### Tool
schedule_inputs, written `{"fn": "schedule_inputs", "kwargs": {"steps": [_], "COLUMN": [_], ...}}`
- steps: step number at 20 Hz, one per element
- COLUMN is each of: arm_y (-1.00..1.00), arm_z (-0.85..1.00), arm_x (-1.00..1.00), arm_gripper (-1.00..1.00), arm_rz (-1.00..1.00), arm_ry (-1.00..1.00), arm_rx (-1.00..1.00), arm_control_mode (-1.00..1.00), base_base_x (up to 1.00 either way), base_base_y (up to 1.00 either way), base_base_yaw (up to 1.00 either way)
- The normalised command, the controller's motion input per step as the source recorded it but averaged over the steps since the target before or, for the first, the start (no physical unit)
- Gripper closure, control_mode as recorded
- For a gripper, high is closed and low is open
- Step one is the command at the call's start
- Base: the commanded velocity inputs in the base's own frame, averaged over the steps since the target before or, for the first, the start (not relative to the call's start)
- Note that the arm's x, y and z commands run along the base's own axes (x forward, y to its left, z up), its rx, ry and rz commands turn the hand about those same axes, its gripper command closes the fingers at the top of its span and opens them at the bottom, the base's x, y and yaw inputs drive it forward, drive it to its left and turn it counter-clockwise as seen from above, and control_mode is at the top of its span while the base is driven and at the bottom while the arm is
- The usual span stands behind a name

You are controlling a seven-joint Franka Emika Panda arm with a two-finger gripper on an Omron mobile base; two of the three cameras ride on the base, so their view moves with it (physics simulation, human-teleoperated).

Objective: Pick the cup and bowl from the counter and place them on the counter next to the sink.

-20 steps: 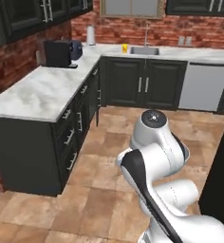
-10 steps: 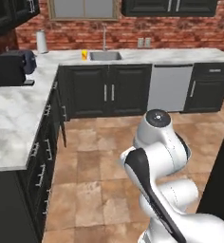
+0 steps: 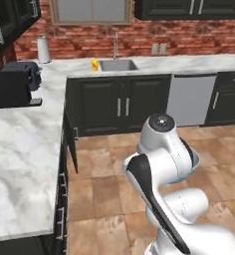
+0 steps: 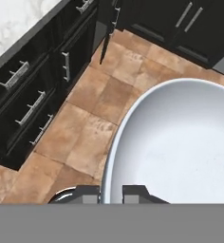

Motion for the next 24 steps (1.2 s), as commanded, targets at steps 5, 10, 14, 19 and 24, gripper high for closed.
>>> {"fn": "schedule_inputs", "kwargs": {"steps": [5, 10, 14, 19, 24], "arm_y": [0.00, 0.00, 0.00, 0.00, 0.00], "arm_z": [0.00, 0.00, 0.00, 0.00, 0.00], "arm_x": [0.00, 0.00, 0.00, 0.00, 0.00], "arm_gripper": [1.00, 1.00, 1.00, 1.00, 1.00], "arm_rz": [0.00, 0.00, 0.00, 0.00, 0.00], "arm_ry": [0.00, 0.00, 0.00, 0.00, 0.00], "arm_rx": [0.00, 0.00, 0.00, 0.00, 0.00], "arm_control_mode": [1.00, 1.00, 1.00, 1.00, 1.00], "base_base_x": [0.95, 1.00, 1.00, 1.00, 1.00], "base_base_y": [-0.56, -0.48, -0.24, -0.11, -0.18], "base_base_yaw": [-0.12, -0.08, -0.05, -0.06, -0.04]}}
